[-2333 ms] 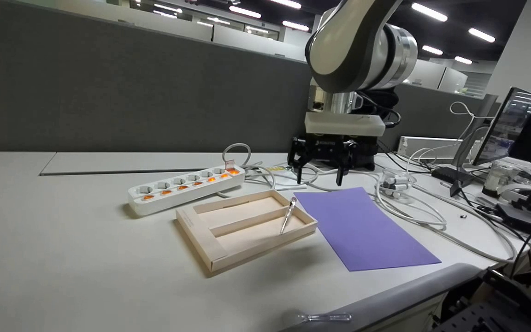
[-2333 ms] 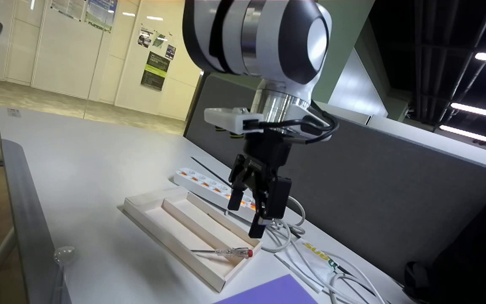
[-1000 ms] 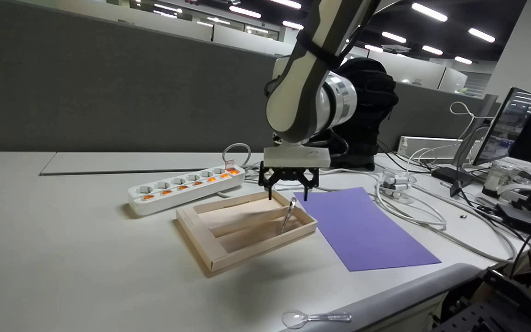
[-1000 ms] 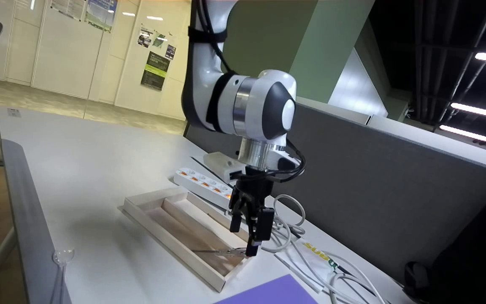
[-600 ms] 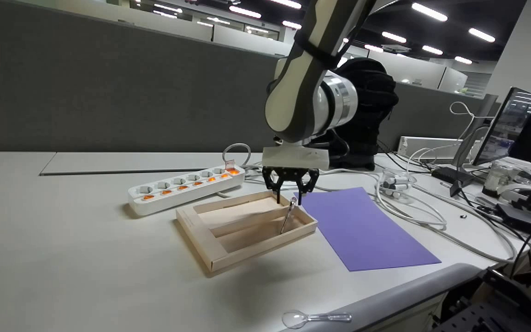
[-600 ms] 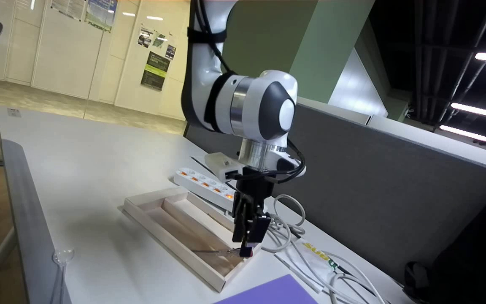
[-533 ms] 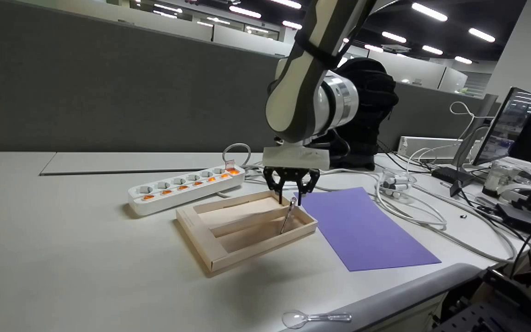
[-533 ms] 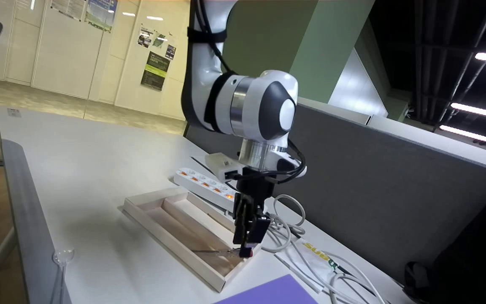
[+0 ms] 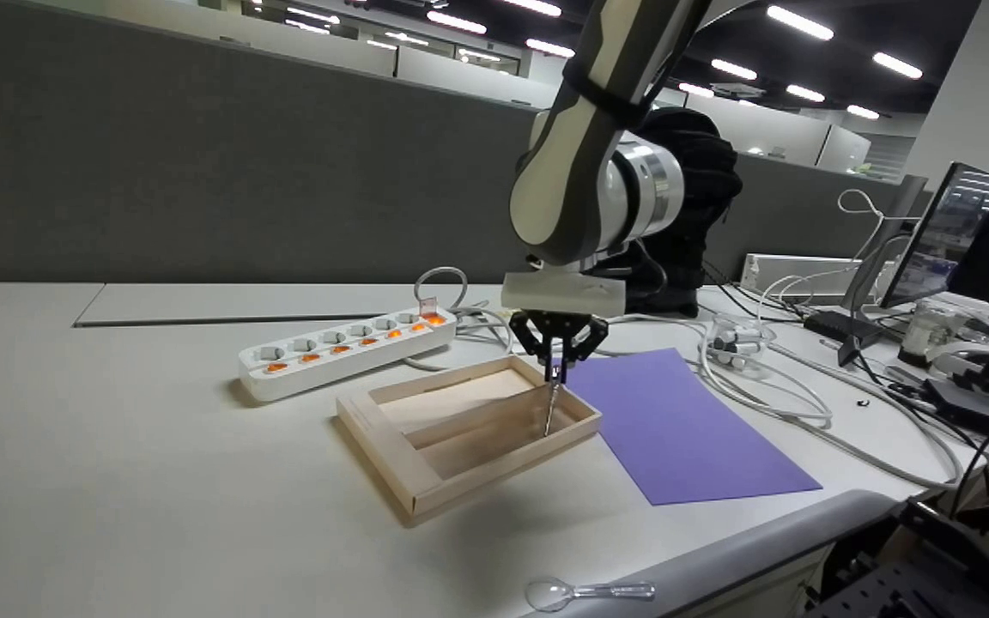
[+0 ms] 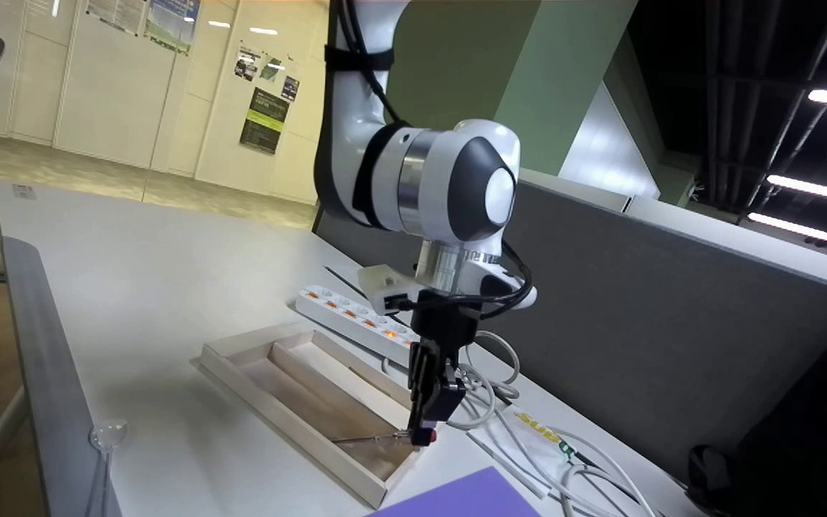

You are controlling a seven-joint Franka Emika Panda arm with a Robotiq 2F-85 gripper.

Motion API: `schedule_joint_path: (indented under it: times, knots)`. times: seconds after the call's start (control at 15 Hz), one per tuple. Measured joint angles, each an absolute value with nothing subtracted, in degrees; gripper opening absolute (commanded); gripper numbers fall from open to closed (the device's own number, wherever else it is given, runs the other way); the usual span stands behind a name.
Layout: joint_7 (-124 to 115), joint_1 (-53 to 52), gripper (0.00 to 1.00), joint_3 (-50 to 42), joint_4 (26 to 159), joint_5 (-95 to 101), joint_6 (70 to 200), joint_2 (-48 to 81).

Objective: Remove the screwdriver from the tray and put it on the table

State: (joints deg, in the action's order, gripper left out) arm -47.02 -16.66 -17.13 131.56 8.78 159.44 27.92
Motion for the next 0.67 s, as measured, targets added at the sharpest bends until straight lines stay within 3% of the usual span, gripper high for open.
schedule_joint_path:
  times: [0.33, 0.67]
  knots:
    - [-50.84, -19.52, 0.04, -21.45, 133.95, 10.84, 161.93, 23.51]
    - [-64.93, -24.22, 0.04, -32.09, 138.59, 22.47, 163.51, 16.16]
